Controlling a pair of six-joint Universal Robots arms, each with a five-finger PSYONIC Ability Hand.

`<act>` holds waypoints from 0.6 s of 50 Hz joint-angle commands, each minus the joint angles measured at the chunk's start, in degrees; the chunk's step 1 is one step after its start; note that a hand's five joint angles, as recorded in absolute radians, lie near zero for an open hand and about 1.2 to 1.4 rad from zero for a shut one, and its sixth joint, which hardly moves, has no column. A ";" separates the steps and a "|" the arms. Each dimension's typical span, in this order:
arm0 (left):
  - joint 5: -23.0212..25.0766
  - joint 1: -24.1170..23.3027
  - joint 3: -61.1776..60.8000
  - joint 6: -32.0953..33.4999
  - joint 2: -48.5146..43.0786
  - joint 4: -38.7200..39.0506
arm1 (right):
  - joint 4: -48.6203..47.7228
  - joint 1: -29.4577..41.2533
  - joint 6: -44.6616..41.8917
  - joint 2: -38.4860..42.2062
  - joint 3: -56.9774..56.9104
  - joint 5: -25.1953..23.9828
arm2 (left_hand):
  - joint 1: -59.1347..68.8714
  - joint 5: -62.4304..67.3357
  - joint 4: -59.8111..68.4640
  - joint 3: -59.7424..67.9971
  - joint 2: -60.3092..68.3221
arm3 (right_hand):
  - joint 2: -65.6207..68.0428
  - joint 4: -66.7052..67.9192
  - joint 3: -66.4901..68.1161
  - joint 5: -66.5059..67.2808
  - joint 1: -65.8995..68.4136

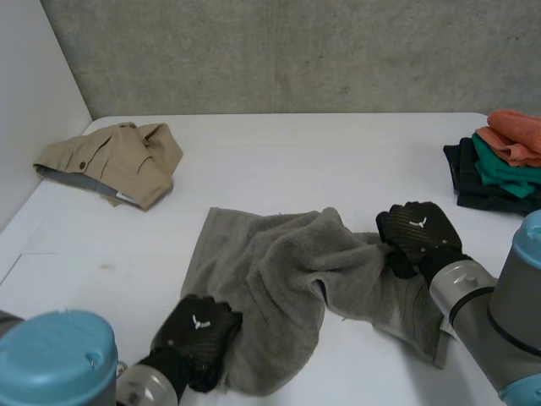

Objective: Fold the laundry.

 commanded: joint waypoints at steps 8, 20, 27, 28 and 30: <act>1.91 8.59 5.89 -3.32 13.56 -6.82 | 11.74 -1.90 -2.05 -3.41 -9.07 -3.10 | 12.83 13.30 11.50 11.98 11.68 | 12.51 11.40 12.12 13.09 16.13; 11.05 7.91 -0.95 -3.86 12.18 -12.78 | 14.83 1.00 -4.52 6.86 -17.71 0.39 | -42.82 -42.36 -44.15 -43.67 -43.97 | 12.51 11.40 12.12 13.09 16.13; 9.13 2.37 -7.10 -0.35 12.00 -10.62 | 11.23 0.74 -2.76 5.73 -14.55 1.02 | -43.00 -42.54 -44.33 -43.85 -44.15 | 12.51 11.40 12.12 13.09 16.13; 8.60 2.36 -7.90 0.79 11.65 -9.30 | 10.97 0.65 -2.76 5.38 -14.20 1.02 | -42.33 -41.87 -43.66 -43.18 -43.48 | 12.51 11.40 12.12 13.09 16.13; 7.98 2.63 -8.52 1.94 11.04 -7.80 | 10.09 0.47 -2.58 4.50 -13.23 1.02 | -40.32 -39.85 -41.64 -41.17 -41.47 | 12.51 11.40 12.12 13.09 16.13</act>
